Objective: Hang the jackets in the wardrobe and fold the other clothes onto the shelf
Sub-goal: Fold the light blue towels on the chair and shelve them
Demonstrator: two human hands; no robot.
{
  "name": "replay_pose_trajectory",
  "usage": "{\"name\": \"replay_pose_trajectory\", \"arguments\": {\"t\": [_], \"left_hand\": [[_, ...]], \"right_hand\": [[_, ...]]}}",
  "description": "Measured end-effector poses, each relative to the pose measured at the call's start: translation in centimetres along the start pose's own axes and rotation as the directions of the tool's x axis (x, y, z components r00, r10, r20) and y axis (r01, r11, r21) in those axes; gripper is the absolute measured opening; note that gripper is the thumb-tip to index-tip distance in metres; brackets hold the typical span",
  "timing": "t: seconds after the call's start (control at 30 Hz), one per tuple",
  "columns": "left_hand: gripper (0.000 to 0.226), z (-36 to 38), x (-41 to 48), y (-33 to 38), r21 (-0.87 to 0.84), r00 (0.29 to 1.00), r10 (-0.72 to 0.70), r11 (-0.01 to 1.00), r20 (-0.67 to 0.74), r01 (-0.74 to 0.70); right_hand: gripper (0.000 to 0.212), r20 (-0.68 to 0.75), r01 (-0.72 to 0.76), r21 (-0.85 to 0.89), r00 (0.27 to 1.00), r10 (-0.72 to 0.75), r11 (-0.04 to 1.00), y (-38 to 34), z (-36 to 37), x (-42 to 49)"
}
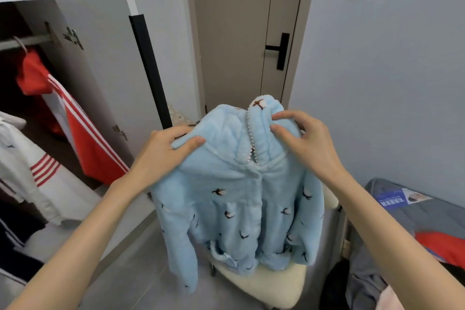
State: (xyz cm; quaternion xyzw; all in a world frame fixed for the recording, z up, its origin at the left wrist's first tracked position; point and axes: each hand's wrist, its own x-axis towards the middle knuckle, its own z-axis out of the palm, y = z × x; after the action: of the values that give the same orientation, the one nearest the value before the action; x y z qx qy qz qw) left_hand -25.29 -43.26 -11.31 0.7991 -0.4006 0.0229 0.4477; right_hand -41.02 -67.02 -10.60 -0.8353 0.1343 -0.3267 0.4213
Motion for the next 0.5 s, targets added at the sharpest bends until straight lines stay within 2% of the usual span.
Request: {"name": "replay_pose_trajectory", "arguments": {"t": [0.13, 0.27, 0.37, 0.5], "left_hand": [[0.031, 1.6, -0.3, 0.2, -0.122, 0.986, 0.035, 0.992, 0.164, -0.015], [0.032, 3.4, 0.7, -0.6, -0.162, 0.918, -0.013, 0.983, 0.396, 0.084], [0.027, 6.2, 2.0, -2.6, -0.083, 0.828, -0.101, 0.981, 0.552, 0.176], [0.021, 11.7, 3.1, -6.9, -0.019, 0.761, -0.177, 0.97, 0.625, 0.241]], "right_hand": [[0.008, 0.03, -0.08, -0.01, 0.996, 0.08, 0.997, 1.5, -1.9, -2.1], [0.008, 0.097, -0.212, -0.039, 0.972, 0.215, 0.977, 4.5, -2.5, -2.6], [0.006, 0.105, -0.295, -0.127, 0.945, 0.308, 0.947, 8.6, -1.8, -2.5], [0.014, 0.135, -0.403, -0.135, 0.898, 0.419, 0.905, 15.7, 0.3, -2.6]]}}
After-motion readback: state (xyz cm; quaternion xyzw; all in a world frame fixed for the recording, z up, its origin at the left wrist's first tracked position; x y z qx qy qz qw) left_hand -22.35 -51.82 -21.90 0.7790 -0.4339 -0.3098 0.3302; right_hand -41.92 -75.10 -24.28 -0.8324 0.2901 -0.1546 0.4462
